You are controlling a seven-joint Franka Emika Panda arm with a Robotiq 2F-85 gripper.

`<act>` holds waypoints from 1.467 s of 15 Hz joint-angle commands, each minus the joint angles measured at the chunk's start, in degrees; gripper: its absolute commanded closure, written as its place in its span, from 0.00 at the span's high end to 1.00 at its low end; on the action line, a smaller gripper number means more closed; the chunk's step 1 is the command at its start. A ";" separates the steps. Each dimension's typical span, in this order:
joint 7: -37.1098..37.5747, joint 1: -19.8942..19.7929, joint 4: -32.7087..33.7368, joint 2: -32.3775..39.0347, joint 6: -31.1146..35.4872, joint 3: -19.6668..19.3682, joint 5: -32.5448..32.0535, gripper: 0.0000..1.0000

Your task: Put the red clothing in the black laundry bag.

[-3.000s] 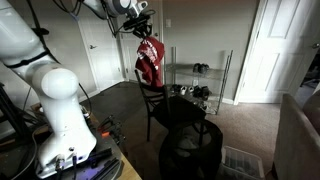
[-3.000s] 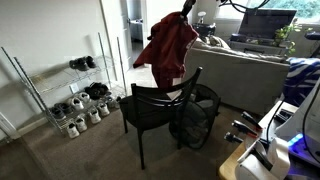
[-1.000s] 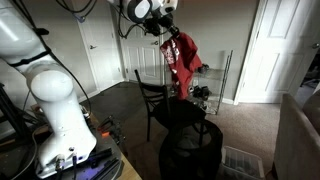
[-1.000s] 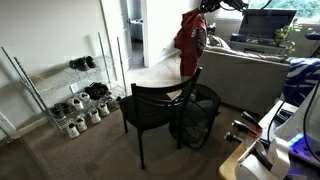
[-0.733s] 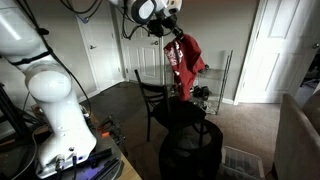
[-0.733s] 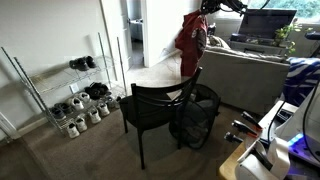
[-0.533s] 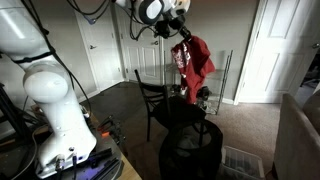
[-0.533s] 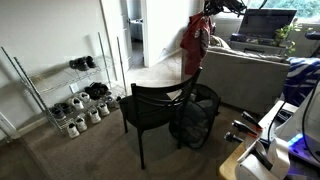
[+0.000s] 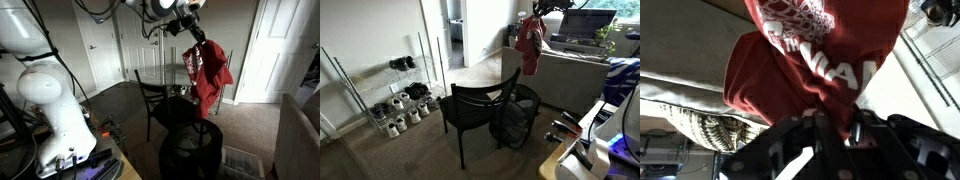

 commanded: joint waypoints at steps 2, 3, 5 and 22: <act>1.65 0.83 2.04 -0.57 -8.78 -1.01 -1.33 0.05; 1.58 0.92 2.21 -0.57 -9.93 -1.15 -1.28 0.05; 1.87 0.92 2.43 -0.44 -11.51 -1.30 -1.63 0.05; 1.55 1.76 4.70 -0.33 -18.30 -2.26 -0.89 0.99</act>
